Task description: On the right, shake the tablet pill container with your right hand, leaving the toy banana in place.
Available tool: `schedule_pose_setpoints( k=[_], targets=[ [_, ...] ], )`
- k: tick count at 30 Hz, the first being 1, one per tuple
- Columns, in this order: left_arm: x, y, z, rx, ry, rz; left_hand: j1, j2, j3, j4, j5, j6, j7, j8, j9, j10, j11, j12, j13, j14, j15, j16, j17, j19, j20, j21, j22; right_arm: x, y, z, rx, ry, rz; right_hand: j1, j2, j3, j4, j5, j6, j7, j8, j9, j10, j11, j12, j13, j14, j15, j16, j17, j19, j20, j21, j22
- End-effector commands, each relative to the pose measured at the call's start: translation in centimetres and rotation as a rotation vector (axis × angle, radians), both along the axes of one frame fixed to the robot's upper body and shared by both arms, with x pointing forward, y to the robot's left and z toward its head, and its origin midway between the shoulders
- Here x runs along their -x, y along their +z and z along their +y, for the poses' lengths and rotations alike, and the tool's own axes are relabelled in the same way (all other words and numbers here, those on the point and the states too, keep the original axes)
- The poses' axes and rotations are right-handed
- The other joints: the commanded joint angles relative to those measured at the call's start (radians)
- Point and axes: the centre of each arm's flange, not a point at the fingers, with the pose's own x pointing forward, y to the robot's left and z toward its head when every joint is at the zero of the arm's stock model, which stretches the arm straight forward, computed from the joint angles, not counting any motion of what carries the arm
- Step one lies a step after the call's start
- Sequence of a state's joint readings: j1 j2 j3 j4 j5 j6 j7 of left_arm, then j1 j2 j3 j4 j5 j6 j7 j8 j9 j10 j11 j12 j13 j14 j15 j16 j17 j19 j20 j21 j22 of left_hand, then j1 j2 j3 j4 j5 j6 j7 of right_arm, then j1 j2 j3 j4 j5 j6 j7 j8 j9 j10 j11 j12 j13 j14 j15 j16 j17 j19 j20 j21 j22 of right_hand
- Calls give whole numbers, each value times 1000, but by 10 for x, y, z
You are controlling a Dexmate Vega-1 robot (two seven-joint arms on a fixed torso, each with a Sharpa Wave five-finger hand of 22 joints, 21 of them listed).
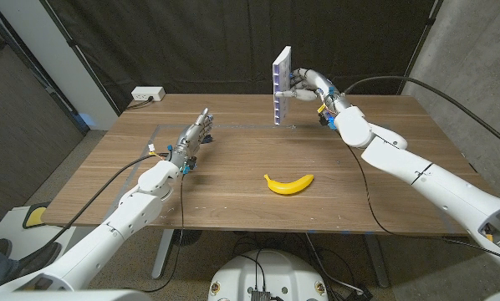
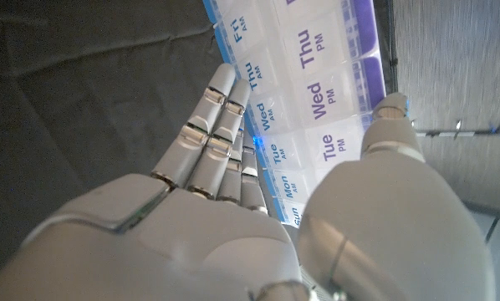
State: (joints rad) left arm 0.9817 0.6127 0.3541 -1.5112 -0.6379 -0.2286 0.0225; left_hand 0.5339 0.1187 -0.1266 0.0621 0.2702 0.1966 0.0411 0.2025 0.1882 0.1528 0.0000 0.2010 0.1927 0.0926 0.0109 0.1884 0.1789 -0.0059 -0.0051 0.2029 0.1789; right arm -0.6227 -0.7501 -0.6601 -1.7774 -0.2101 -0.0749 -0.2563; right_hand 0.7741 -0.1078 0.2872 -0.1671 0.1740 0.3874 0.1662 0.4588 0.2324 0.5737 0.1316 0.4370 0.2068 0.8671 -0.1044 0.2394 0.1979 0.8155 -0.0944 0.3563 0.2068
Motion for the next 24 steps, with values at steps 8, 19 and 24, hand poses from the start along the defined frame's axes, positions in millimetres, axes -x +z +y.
schedule_pose_setpoints(
  k=[8, 19, 24],
  targets=[
    [-1, 1, 2, -9, -8, -4, -5, 0, -10, -1, -4, 1, -2, 0, 4, 0, 0, 4, 3, -2, 0, 1, 6, -8, 0, 0, 4, -6, -2, -59, -386, 159, 51, 134, 199, 87, 19, 3, 296, -282, 2, 7, 281, -256, 3, 27, 21, -122, 2, 7, 11, -114, 7, 5],
    [-1, 5, 0, -22, -11, 1, -4, 0, -11, -1, -4, 2, -1, 0, 4, -1, -1, 3, 3, -2, -1, 1, 6, -10, 0, -1, 4, -16, -36, -126, -960, 553, 164, 126, 197, 83, 24, 4, 289, -266, -5, 8, 278, -247, 0, 28, 28, -121, 2, 7, 17, -114, 10, 6],
    [-2, 7, -1, -31, -15, 1, -4, 0, -11, -1, -4, 1, -1, 0, 4, -2, 0, 3, 3, -3, 0, 1, 6, -10, -1, -1, 4, -23, -54, -147, -1158, 700, 174, 124, 197, 83, 24, 4, 290, -264, -6, 8, 280, -247, 0, 28, 28, -122, 1, 7, 17, -114, 11, 6]
  ],
)
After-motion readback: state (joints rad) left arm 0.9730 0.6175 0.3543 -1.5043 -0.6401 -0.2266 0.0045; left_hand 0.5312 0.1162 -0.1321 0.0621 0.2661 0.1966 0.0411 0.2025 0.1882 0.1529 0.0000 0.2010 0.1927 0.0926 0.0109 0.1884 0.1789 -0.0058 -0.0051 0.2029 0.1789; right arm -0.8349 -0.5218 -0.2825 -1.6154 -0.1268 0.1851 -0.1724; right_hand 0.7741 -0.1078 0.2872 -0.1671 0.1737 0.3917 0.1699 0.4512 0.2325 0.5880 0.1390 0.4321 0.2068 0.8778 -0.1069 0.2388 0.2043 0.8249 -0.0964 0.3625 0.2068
